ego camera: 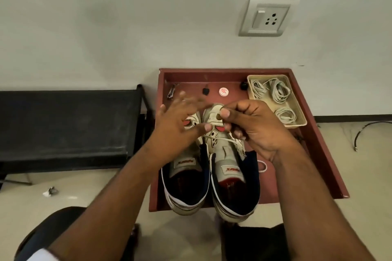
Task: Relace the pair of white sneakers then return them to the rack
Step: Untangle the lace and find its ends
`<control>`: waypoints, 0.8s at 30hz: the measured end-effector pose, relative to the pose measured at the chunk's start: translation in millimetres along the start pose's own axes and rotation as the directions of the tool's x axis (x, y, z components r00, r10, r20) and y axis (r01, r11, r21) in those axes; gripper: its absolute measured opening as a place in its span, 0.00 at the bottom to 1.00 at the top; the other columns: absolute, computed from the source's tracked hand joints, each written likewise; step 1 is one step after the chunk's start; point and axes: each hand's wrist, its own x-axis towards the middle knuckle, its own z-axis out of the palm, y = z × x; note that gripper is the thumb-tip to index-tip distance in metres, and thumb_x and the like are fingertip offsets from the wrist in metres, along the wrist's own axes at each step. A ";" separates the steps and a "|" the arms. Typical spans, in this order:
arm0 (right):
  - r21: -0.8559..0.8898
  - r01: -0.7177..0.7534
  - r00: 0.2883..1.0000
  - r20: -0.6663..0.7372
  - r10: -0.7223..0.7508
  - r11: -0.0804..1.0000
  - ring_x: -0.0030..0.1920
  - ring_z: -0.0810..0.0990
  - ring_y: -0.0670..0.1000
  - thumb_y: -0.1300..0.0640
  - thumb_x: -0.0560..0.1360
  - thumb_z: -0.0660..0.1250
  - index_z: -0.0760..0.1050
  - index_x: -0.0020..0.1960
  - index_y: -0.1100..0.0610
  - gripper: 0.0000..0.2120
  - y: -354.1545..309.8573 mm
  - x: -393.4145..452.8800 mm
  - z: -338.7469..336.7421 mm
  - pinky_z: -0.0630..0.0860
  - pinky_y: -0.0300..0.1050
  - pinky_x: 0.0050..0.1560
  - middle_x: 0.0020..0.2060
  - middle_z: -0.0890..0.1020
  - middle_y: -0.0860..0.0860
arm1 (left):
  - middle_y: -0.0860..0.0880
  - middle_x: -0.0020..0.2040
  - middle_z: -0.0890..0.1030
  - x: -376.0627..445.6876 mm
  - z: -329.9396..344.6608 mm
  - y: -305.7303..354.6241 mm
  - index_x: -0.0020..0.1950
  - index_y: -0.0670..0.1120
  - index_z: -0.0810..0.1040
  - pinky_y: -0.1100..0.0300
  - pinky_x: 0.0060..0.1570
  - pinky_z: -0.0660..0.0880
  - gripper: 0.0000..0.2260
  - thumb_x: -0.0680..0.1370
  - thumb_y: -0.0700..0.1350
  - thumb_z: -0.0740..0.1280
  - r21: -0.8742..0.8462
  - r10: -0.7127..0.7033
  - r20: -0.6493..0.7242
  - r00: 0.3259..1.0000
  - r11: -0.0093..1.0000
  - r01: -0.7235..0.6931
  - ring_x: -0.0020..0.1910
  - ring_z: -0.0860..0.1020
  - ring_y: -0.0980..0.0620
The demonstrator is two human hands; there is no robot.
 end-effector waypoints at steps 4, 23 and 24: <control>-0.122 -0.037 0.999 0.010 0.039 0.992 0.26 0.67 0.46 0.53 0.68 0.72 0.84 0.40 0.56 0.07 0.8 -3.2 -18.8 0.63 0.36 0.26 0.28 0.78 0.52 | 0.54 0.40 0.85 9.9 -9.8 6.1 0.43 0.52 0.84 0.68 0.43 0.77 0.06 0.78 0.47 0.69 -0.362 -0.237 -0.188 0.953 0.919 0.157 0.40 0.82 0.58; 0.102 -0.212 0.958 0.216 0.186 0.972 0.29 0.82 0.50 0.63 0.68 0.71 0.83 0.42 0.63 0.05 0.5 -0.8 -7.0 0.80 0.40 0.31 0.34 0.84 0.59 | 0.62 0.43 0.85 12.6 -2.8 14.1 0.50 0.60 0.84 0.47 0.73 0.63 0.08 0.73 0.48 0.73 -0.244 -0.036 -0.273 0.961 0.969 -0.033 0.46 0.83 0.61; 0.127 -0.211 0.957 0.227 0.178 0.969 0.30 0.83 0.50 0.64 0.68 0.70 0.84 0.43 0.63 0.06 0.6 -0.3 -3.0 0.81 0.40 0.32 0.35 0.84 0.59 | 0.62 0.44 0.84 12.3 -0.5 12.9 0.52 0.58 0.84 0.53 0.73 0.64 0.10 0.74 0.44 0.73 -0.224 -0.034 -0.286 0.958 0.974 -0.032 0.46 0.83 0.62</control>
